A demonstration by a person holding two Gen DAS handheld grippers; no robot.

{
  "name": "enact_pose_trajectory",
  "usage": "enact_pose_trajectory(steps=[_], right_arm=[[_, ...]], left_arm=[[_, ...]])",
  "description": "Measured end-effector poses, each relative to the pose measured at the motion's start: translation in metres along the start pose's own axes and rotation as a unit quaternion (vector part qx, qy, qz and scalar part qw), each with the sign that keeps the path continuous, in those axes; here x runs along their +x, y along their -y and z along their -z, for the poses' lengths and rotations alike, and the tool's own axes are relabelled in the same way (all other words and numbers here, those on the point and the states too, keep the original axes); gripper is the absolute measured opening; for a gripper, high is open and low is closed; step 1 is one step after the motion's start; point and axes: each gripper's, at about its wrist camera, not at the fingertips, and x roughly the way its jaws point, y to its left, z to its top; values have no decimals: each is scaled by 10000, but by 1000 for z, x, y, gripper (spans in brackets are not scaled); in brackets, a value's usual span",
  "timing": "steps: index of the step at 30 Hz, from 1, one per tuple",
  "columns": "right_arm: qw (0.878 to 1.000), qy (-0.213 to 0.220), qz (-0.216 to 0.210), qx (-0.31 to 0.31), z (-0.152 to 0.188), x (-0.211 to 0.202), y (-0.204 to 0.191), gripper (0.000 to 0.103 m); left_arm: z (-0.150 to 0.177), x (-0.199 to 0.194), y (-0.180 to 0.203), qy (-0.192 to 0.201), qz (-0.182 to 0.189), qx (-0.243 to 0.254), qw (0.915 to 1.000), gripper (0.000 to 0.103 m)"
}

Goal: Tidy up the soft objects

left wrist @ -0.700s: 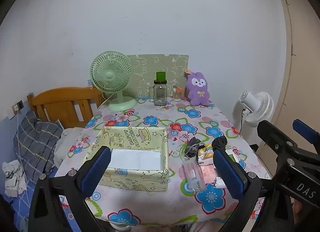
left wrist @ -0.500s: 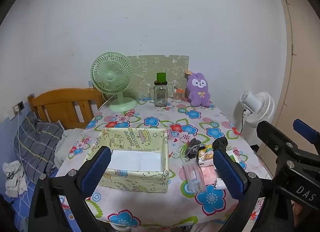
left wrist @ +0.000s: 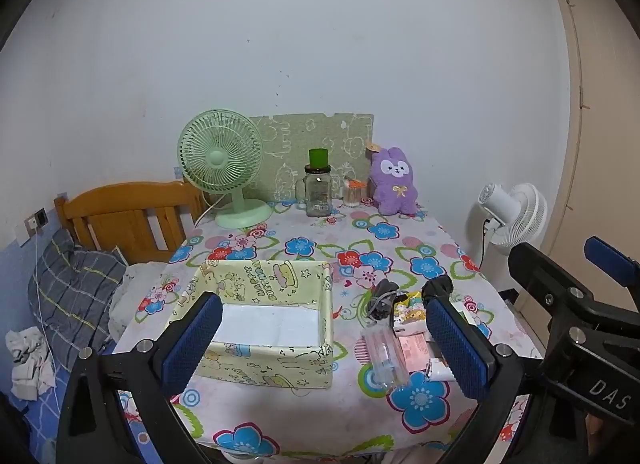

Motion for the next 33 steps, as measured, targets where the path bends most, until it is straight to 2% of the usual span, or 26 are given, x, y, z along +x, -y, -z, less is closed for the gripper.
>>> enact_pose_trajectory(steps=[8, 29, 33], right_arm=[[10000, -25, 33, -4, 0, 1, 1, 103], [10000, -64, -22, 54, -2, 2, 2, 103], [9999, -86, -71, 89, -1, 3, 3, 103]], left_arm=[[0, 1, 2, 108, -15, 14, 9999, 103], [6, 8, 4, 57, -46, 12, 10000, 103], [6, 5, 3, 158, -26, 14, 9999, 103]])
